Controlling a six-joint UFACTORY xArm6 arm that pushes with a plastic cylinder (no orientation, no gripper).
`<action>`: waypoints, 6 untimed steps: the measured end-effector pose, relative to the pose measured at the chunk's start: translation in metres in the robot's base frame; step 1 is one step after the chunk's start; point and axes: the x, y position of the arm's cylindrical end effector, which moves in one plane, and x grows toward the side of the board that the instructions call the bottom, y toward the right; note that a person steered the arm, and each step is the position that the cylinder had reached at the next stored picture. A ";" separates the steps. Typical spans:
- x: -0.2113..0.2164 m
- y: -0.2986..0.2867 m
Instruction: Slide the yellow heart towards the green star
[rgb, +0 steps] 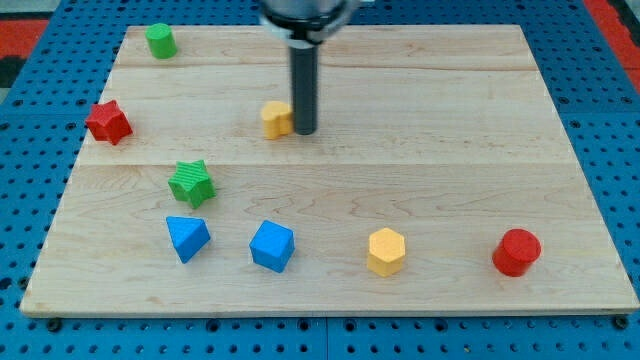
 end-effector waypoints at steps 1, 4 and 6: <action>-0.011 -0.005; -0.013 -0.088; -0.047 -0.166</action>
